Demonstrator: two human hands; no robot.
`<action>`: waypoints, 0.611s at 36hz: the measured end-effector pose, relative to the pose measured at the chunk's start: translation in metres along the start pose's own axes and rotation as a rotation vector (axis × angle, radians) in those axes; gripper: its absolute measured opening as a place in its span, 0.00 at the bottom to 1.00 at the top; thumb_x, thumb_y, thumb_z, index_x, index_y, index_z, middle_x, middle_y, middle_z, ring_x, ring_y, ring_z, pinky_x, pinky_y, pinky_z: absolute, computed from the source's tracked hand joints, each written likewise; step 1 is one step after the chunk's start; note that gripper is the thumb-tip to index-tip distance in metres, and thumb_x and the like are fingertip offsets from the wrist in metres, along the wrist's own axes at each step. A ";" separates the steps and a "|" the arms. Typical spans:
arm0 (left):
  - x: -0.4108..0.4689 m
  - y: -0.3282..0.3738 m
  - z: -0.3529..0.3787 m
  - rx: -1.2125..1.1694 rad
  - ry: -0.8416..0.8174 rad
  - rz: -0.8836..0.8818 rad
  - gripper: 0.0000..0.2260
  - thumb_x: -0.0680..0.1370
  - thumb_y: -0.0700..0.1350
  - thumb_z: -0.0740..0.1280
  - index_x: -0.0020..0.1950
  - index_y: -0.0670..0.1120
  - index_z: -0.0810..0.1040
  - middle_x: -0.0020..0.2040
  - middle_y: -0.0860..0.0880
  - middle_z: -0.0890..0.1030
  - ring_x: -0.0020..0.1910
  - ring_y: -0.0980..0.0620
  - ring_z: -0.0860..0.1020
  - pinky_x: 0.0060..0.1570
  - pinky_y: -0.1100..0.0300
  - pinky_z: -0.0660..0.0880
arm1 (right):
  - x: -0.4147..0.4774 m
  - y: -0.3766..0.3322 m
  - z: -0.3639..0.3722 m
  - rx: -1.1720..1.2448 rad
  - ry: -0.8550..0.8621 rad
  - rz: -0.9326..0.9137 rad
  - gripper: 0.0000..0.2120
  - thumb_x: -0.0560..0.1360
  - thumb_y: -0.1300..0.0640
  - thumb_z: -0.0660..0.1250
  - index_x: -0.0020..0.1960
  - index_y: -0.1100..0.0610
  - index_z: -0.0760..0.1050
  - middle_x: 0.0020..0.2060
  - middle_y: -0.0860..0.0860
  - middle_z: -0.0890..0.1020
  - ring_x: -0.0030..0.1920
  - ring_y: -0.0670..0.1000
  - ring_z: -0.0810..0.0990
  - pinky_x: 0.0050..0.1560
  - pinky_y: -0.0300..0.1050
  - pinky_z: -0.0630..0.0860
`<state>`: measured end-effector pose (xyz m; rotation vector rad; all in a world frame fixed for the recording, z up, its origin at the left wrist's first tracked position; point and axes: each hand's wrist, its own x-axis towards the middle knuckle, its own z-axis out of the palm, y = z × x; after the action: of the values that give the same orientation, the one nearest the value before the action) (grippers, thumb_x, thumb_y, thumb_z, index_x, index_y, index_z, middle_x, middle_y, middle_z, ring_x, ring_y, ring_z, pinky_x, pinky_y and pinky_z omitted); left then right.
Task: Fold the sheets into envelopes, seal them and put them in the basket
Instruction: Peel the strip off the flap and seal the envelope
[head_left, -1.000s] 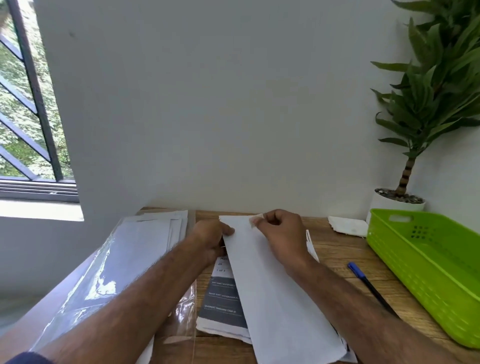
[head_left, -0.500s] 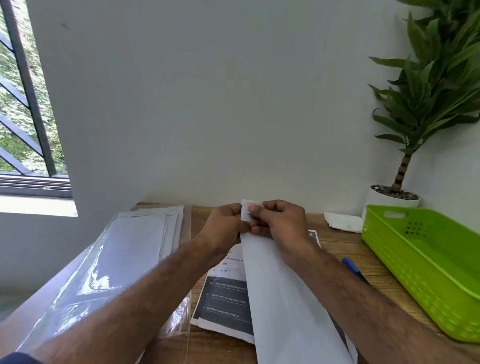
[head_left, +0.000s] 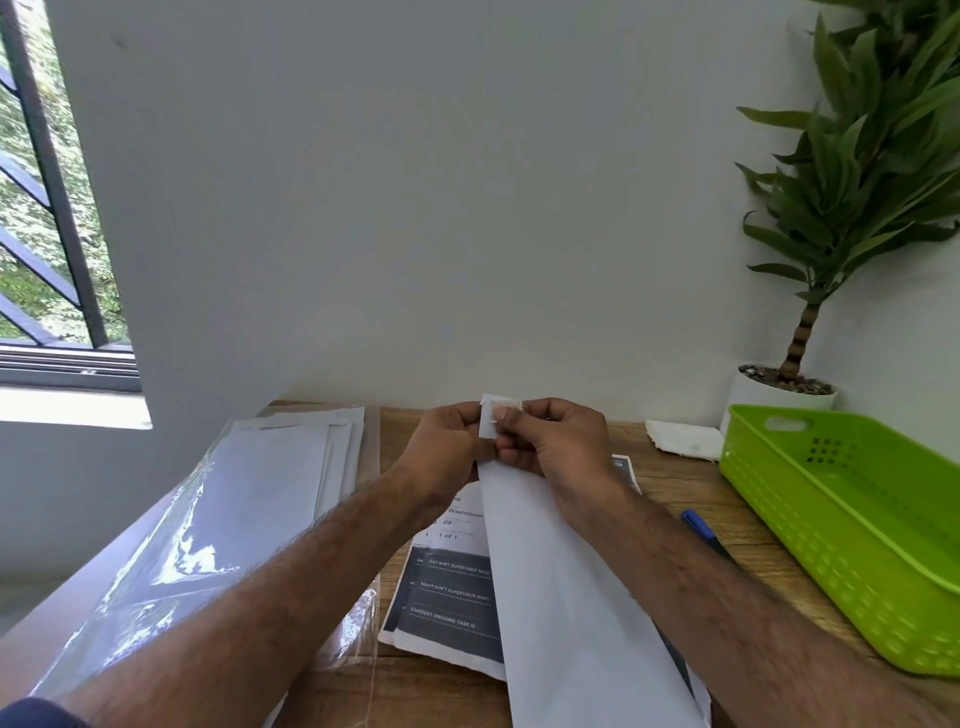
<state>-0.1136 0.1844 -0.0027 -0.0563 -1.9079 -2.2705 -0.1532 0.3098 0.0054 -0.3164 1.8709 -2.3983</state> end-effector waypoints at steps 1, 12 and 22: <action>0.000 0.000 0.000 -0.001 -0.001 -0.001 0.17 0.75 0.22 0.61 0.54 0.39 0.82 0.51 0.34 0.83 0.48 0.40 0.82 0.54 0.45 0.80 | 0.000 0.000 0.000 0.001 0.002 -0.001 0.07 0.70 0.66 0.78 0.45 0.66 0.81 0.32 0.58 0.83 0.30 0.51 0.82 0.32 0.42 0.82; -0.002 0.001 0.002 0.070 -0.002 0.028 0.17 0.75 0.23 0.62 0.55 0.39 0.83 0.54 0.30 0.82 0.47 0.39 0.82 0.58 0.39 0.78 | 0.001 0.005 0.001 -0.034 0.016 -0.033 0.06 0.70 0.65 0.78 0.44 0.64 0.82 0.32 0.57 0.84 0.30 0.51 0.82 0.32 0.42 0.80; -0.004 0.002 0.003 0.153 -0.009 0.101 0.14 0.74 0.24 0.63 0.55 0.35 0.81 0.43 0.38 0.83 0.40 0.47 0.81 0.48 0.50 0.81 | 0.001 0.006 0.001 -0.037 0.022 -0.062 0.08 0.71 0.62 0.78 0.43 0.65 0.81 0.31 0.58 0.82 0.29 0.51 0.80 0.32 0.43 0.80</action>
<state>-0.1099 0.1876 -0.0010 -0.1398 -2.0279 -2.0572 -0.1543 0.3069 -0.0001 -0.3565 1.9456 -2.4182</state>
